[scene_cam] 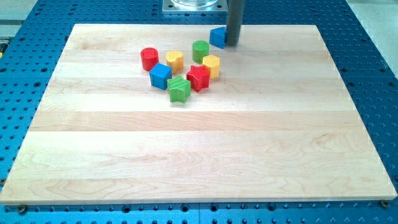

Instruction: Adjust the triangle on top of the heart

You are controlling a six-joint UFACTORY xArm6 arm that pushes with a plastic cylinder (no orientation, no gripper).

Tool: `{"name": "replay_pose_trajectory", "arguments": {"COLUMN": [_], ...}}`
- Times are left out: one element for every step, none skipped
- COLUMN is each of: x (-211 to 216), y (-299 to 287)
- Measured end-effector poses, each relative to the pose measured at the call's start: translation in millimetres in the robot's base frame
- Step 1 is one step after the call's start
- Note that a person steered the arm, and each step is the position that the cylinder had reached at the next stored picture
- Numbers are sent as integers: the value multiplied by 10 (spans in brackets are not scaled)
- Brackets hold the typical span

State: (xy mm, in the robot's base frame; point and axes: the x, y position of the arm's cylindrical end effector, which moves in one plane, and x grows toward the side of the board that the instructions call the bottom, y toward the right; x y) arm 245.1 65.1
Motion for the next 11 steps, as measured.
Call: {"name": "replay_pose_trajectory", "arguments": {"x": [-12,-12,-142,-428,-530,-529,-508,-330,-287,-287,-306], "y": [-399,-700,-704,-436,-341,-475,-882,-1197,-1215,-1215,-1182]}}
